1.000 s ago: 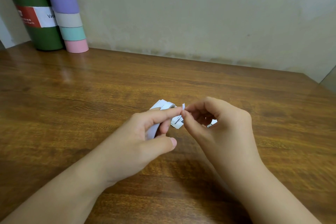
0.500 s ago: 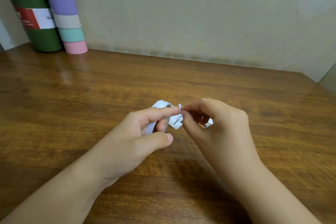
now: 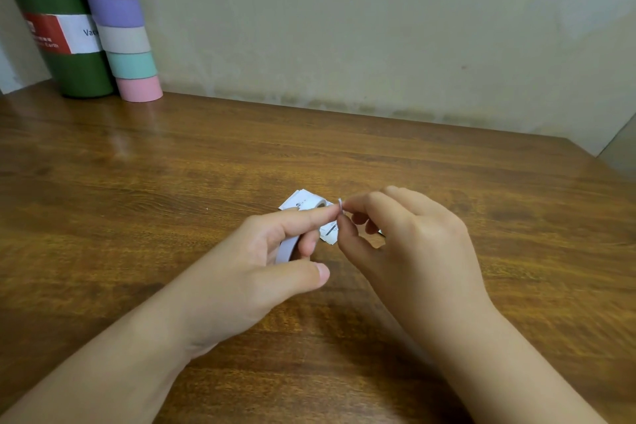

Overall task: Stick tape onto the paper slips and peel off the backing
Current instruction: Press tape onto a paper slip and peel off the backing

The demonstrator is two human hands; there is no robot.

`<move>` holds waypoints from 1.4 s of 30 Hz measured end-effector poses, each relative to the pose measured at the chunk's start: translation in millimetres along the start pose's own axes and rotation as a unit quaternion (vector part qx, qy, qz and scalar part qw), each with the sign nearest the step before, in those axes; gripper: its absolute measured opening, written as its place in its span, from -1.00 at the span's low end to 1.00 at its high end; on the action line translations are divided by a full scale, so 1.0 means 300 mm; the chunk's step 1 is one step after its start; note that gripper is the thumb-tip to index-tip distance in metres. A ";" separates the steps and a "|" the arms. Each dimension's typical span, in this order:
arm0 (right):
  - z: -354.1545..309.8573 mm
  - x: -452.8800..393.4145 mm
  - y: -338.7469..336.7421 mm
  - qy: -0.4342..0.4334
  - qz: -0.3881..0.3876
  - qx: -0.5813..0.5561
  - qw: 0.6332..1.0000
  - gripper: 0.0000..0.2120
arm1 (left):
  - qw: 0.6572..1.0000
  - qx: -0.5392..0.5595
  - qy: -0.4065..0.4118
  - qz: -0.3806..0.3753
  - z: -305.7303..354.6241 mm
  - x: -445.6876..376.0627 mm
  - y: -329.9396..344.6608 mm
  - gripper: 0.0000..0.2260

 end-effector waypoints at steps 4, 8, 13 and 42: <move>-0.001 0.003 0.005 0.011 -0.005 0.003 1.000 -0.89 | 1.000 -0.007 0.001 -0.001 0.001 0.000 0.003 -0.48; 0.000 0.001 0.006 0.025 -0.011 -0.015 1.000 -0.90 | 1.000 0.002 0.001 0.011 0.005 -0.001 -0.001 -0.52; 0.001 -0.003 0.001 0.030 -0.010 -0.027 0.999 -0.86 | 1.000 0.017 0.002 0.023 0.015 -0.001 -0.006 -0.58; 0.066 0.011 0.030 0.232 -0.070 -0.257 0.936 -0.91 | 0.998 -0.037 0.040 0.043 0.016 -0.006 -0.016 -0.58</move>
Point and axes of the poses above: each hand's wrist, its own x-axis away from the middle knuckle, its own y-axis out of the palm, z = x × y, the point moved 7 cm from there along -x, towards the middle knuckle, and after that the axes turned 2 degrees about z, right-handed, at the moved point
